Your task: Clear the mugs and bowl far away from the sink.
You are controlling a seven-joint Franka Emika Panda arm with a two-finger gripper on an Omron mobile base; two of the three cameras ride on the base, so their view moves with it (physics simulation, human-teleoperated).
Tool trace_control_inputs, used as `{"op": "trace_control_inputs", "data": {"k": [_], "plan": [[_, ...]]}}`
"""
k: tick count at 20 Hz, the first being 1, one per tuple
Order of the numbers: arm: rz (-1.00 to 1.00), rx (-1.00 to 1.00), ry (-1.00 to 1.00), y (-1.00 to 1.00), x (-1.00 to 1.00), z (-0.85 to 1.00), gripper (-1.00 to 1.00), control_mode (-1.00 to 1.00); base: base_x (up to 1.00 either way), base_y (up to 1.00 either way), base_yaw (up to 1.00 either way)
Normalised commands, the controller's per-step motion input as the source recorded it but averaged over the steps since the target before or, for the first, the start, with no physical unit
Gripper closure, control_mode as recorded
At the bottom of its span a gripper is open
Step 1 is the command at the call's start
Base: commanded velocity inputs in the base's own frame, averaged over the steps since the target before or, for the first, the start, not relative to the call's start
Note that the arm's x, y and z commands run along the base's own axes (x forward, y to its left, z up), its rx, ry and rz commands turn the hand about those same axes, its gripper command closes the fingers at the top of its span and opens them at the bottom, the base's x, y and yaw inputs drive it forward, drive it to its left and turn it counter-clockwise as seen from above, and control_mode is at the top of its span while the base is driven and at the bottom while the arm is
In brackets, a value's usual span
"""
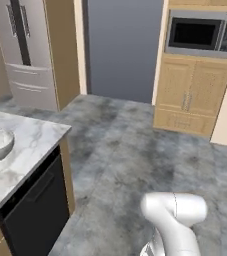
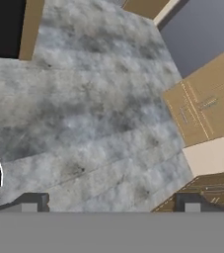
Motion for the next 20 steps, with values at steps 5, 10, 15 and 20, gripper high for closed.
{"op": "trace_control_inputs", "data": {"k": [5, 10, 15, 20], "plan": [[0.0, 0.0, 0.0, 0.0, 0.0, 0.0, -1.0, 1.0, -0.56, -0.08, 0.55], [0.0, 0.0, 0.0, 0.0, 0.0, 0.0, -1.0, 1.0, -0.62, -0.03, 0.6], [0.0, 0.0, 0.0, 0.0, 0.0, 0.0, -1.0, 1.0, -0.09, -0.25, 0.56], [0.0, 0.0, 0.0, 0.0, 0.0, 0.0, -1.0, 1.0, 0.02, -0.5, 0.59]]}}
